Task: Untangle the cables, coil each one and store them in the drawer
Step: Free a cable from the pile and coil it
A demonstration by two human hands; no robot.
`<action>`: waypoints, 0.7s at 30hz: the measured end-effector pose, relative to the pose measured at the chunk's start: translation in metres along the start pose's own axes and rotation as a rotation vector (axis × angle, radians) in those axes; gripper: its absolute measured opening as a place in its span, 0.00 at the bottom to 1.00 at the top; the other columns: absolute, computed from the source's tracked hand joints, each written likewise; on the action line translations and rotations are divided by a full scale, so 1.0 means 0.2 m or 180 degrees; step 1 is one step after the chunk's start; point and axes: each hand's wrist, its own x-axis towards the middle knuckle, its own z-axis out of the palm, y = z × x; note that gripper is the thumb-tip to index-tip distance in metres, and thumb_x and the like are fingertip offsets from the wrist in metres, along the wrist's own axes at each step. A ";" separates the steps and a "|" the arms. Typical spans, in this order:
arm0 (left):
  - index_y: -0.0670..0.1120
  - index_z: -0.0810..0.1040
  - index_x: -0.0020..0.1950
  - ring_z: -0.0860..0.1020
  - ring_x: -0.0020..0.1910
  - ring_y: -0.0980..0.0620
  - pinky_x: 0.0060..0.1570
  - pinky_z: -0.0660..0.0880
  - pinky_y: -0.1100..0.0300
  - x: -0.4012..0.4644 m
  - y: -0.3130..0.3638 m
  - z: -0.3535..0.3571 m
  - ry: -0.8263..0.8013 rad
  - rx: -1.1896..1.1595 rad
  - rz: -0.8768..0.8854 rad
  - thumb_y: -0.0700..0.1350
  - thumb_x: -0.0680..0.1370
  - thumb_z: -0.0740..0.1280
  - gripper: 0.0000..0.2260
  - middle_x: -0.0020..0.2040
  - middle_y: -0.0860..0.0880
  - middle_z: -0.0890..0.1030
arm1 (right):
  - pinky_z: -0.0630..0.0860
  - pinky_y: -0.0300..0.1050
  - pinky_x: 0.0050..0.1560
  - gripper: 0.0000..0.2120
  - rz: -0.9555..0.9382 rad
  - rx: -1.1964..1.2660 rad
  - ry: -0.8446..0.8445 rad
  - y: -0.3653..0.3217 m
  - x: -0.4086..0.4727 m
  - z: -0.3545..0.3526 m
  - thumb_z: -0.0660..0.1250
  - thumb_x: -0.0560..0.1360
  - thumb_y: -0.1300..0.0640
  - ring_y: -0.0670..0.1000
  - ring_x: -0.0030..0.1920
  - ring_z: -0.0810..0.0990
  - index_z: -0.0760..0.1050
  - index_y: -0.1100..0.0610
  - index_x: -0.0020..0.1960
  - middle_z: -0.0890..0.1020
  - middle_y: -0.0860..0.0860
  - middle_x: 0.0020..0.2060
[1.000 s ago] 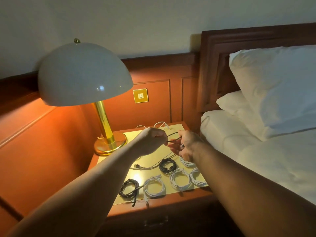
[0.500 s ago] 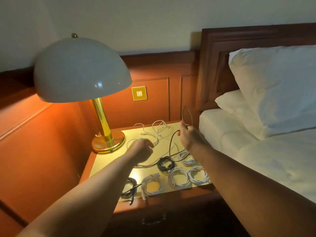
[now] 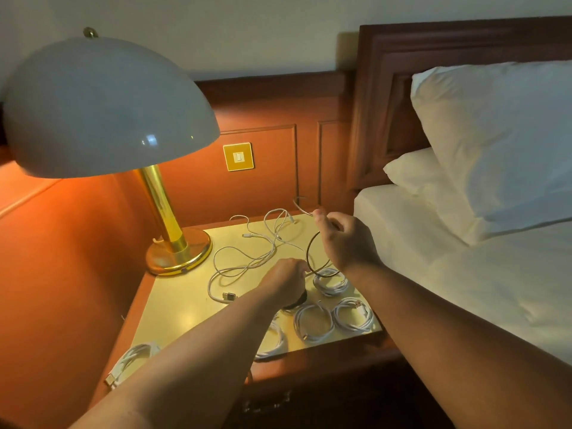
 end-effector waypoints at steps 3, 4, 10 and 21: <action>0.44 0.80 0.56 0.80 0.49 0.44 0.47 0.79 0.54 0.06 0.03 0.03 -0.0067 0.0243 -0.0315 0.38 0.77 0.60 0.12 0.50 0.44 0.81 | 0.66 0.38 0.33 0.20 -0.0044 0.0247 0.0006 0.03 0.01 0.01 0.59 0.82 0.46 0.43 0.31 0.73 0.68 0.48 0.32 0.73 0.44 0.25; 0.43 0.80 0.51 0.80 0.47 0.44 0.42 0.77 0.56 0.07 0.03 0.04 -0.0101 0.0286 -0.0393 0.38 0.77 0.60 0.10 0.47 0.44 0.81 | 0.66 0.38 0.33 0.20 -0.0034 0.0335 -0.0011 0.04 0.01 0.01 0.60 0.82 0.47 0.41 0.31 0.74 0.68 0.49 0.32 0.74 0.44 0.24; 0.46 0.71 0.36 0.74 0.35 0.49 0.32 0.70 0.59 0.17 0.04 0.02 -0.0305 0.0736 -0.0423 0.43 0.73 0.67 0.08 0.35 0.48 0.74 | 0.70 0.39 0.35 0.18 0.0109 0.0655 -0.0162 0.10 0.03 0.03 0.61 0.82 0.47 0.38 0.29 0.73 0.70 0.51 0.34 0.74 0.43 0.22; 0.45 0.65 0.64 0.79 0.47 0.43 0.41 0.76 0.51 0.17 -0.03 -0.19 0.0934 -0.0189 -0.0307 0.41 0.84 0.53 0.09 0.52 0.44 0.80 | 0.72 0.43 0.41 0.19 0.0225 0.0594 0.0253 0.01 0.09 -0.06 0.56 0.83 0.45 0.47 0.37 0.75 0.70 0.52 0.36 0.77 0.50 0.32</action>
